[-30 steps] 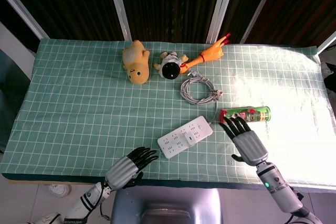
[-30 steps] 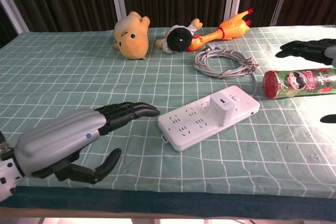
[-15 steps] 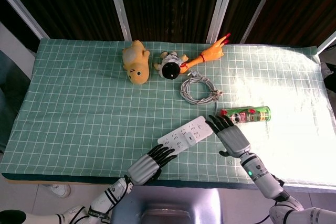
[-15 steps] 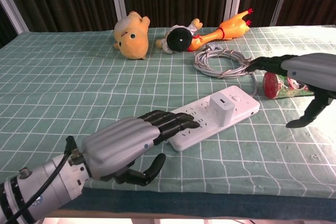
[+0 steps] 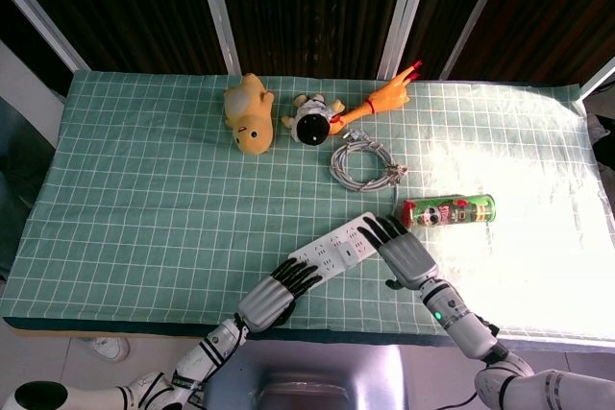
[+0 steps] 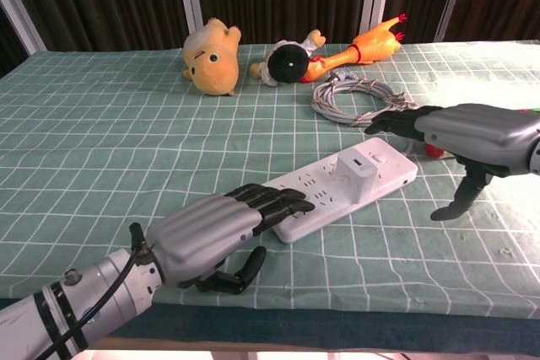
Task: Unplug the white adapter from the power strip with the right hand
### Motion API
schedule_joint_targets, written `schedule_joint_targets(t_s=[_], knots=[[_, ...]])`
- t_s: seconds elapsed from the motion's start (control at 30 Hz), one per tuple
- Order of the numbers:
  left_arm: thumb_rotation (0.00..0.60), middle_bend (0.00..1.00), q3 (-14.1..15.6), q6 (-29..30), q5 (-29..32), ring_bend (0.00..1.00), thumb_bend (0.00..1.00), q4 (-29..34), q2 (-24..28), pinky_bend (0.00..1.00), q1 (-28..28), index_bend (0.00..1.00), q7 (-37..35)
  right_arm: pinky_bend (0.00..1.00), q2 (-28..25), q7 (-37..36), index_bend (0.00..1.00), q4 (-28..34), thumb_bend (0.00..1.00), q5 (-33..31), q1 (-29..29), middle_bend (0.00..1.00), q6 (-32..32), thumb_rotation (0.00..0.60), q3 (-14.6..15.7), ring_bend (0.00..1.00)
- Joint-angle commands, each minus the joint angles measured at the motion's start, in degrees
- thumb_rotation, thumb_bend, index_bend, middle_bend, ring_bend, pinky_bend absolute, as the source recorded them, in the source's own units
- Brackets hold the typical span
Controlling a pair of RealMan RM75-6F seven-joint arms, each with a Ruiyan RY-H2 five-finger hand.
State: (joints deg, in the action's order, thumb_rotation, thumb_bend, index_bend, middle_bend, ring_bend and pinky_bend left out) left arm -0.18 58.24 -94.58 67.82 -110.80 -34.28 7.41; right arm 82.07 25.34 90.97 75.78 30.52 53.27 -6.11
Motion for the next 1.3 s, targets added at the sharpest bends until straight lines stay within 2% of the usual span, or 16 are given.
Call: schedule_joint_targets(t_s=[0.03, 0.2, 0.43, 0.63, 0.9, 1.17, 1.3], knots=[[0.6, 0.0, 0.2, -0.1, 0.4, 0.0, 0.74, -0.7, -0.7, 0.01, -0.2, 0.0, 0.7, 0.0, 1.0, 0.8, 0.0, -0.6, 0.19, -1.3, 0.8, 0.0, -0.6, 0.6, -0.1, 0.0], [0.6, 0.0, 1.2, 0.5, 0.4, 0.0, 0.74, -1.4, -1.5, 0.01, 0.0, 0.0, 2.0, 0.0, 2.4, 1.7, 0.0, -1.5, 0.19, -4.1, 2.0, 0.0, -1.6, 0.6, -0.2, 0.0], [0.6, 0.0, 0.6, -1.4, 1.7, 0.0, 0.74, -2.5, -2.3, 0.01, -1.1, 0.0, 3.1, 0.0, 3.6, 1.9, 0.0, -2.2, 0.19, -4.9, 2.8, 0.0, -1.4, 0.6, -0.2, 0.0], [0.598, 0.0, 0.3, -2.5, 2.8, 0.0, 0.74, -4.4, -3.4, 0.01, -1.9, 0.0, 2.7, 0.04, 8.0, 2.6, 0.0, -5.1, 0.19, -4.1, 4.3, 0.03, 0.3, 0.6, -0.6, 0.0], [0.599, 0.0, 0.6, -1.9, 2.8, 0.0, 0.74, -4.3, -2.9, 0.01, -2.4, 0.0, 2.6, 0.12, 11.5, 2.9, 0.09, -8.5, 0.19, -2.3, 5.1, 0.12, 2.6, 0.6, -0.4, 0.02], [0.597, 0.0, 0.7, -2.3, 3.3, 0.0, 0.74, -3.9, -2.5, 0.01, -3.0, 0.0, 2.6, 0.25, 13.7, 2.7, 0.26, -11.2, 0.27, -0.8, 5.8, 0.25, 4.0, 0.6, -0.2, 0.16], [0.596, 0.0, 1.3, -1.9, 3.3, 0.0, 0.74, -3.5, -2.2, 0.01, -2.7, 0.0, 2.9, 0.29, 14.1, 4.3, 0.31, -11.5, 0.3, -1.3, 5.9, 0.28, 4.1, 0.6, 0.0, 0.19]])
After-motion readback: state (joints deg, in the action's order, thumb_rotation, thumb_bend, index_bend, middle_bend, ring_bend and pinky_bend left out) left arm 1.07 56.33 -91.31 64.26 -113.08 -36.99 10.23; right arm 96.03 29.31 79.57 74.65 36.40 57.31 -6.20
